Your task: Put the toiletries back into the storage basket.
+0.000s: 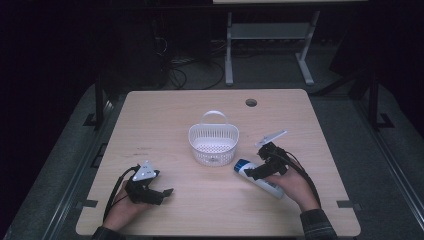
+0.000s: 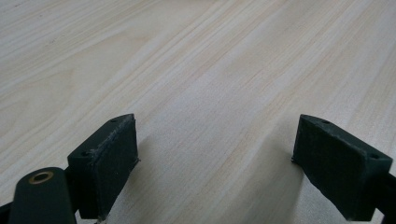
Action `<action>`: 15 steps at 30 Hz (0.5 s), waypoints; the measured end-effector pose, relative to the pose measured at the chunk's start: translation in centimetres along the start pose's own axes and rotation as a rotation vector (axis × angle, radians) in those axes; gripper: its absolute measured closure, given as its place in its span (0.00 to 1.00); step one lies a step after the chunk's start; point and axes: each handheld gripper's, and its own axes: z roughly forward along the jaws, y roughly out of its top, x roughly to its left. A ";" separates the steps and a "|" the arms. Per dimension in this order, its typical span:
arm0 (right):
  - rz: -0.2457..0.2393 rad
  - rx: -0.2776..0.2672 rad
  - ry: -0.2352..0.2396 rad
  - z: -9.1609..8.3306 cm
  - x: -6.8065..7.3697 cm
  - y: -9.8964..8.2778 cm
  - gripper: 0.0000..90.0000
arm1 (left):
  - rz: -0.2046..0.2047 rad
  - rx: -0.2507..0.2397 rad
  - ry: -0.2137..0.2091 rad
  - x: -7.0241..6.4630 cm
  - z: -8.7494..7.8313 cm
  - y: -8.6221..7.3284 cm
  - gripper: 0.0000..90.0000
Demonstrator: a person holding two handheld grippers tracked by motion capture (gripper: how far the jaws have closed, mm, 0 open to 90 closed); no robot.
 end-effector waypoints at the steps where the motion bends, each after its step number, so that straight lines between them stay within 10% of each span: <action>1: -0.004 0.007 0.000 0.2 0.0 0.1 0.15 | 0.000 0.000 0.000 0.0 0.0 0.0 0.14; 15: -0.045 0.113 -0.011 3.3 -0.1 0.6 0.15 | 0.005 0.003 -0.001 0.0 0.0 0.0 0.14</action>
